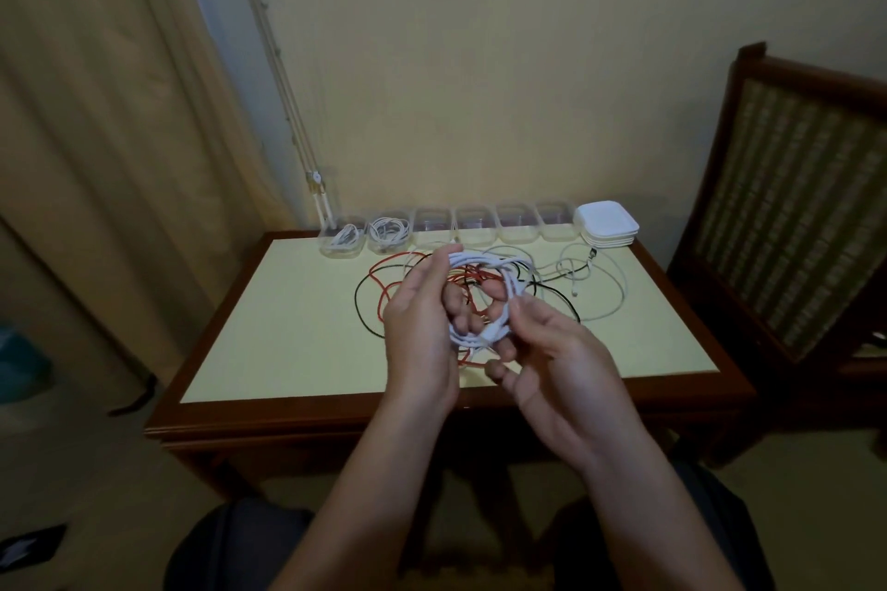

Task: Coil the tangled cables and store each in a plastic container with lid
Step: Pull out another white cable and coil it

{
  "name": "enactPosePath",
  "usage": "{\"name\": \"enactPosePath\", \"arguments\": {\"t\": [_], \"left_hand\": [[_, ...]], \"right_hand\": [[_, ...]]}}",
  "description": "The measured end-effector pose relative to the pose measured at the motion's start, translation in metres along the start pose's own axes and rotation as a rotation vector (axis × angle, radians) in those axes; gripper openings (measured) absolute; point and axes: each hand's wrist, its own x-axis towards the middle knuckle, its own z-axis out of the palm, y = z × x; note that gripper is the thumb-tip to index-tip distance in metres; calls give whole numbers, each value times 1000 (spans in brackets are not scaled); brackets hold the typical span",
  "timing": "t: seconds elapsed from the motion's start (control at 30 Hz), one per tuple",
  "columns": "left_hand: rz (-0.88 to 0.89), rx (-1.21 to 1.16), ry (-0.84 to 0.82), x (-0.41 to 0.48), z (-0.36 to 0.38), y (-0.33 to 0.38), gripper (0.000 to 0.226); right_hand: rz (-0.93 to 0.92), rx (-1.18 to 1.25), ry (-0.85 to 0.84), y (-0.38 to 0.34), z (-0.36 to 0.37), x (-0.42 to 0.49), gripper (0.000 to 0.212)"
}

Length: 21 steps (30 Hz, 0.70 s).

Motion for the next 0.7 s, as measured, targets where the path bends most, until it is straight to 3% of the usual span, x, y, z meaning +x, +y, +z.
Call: {"name": "enactPosePath", "arguments": {"t": [0.17,0.3,0.53,0.6,0.7], "left_hand": [[-270,27,-198,8,-10,8,35],[-446,-98,-303,8,-10,12,46],[-343,-75,-233,16,-9,6,34],[-320,-65,-169,19,-9,7,36],[-293,-68,-73,27,-14,14,30]], "right_hand": [[51,45,11,-18,-16,0,35],[20,-222,-65,-19,-22,-3,28],[-259,-818,170,-14,-29,-1,25],[-276,-1065,135,-14,-34,0,28],[-300,-1226,-12,-20,-42,-5,12]]}}
